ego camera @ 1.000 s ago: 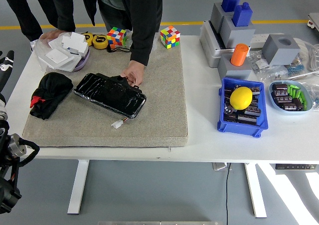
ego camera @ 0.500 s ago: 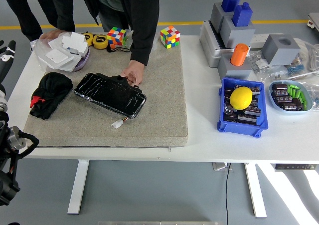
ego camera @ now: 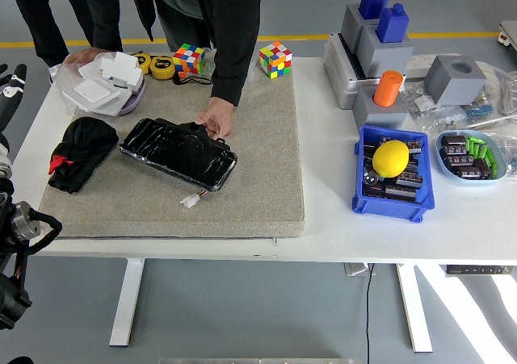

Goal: Pick the rag up,wipe the panel,place it on the desk

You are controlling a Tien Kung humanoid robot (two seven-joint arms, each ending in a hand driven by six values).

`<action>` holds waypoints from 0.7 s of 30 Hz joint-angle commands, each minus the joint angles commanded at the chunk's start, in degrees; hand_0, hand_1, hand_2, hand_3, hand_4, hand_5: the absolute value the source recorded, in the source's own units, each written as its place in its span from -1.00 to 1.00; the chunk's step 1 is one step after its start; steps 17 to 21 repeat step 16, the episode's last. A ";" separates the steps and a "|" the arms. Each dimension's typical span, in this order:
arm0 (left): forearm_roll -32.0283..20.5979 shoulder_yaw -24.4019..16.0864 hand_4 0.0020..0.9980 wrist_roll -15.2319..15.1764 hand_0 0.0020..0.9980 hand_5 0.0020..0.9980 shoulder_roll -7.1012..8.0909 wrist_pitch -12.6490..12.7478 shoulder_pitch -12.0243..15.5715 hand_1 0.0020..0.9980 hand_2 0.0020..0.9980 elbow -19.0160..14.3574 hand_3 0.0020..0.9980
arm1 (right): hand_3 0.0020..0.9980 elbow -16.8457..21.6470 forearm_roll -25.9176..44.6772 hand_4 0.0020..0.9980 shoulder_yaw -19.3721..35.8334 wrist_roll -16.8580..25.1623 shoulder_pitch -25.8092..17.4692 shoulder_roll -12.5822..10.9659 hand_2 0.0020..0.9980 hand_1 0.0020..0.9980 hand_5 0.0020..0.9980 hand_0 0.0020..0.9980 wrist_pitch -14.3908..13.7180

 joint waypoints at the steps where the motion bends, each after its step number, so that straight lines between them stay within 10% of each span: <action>1: -0.05 -0.03 0.84 0.04 0.11 -0.43 0.06 -0.01 -0.03 0.31 0.36 0.05 0.35 | 0.05 -0.03 -0.05 0.77 0.01 0.00 0.02 -0.08 -0.02 0.11 -0.30 0.06 0.01; 21: -0.10 -0.20 0.86 0.20 0.12 -0.40 0.23 -0.03 -0.44 0.32 0.37 -0.06 0.38 | 0.04 0.34 0.58 0.78 -0.70 0.07 0.29 0.04 -0.02 0.11 -0.30 0.07 0.00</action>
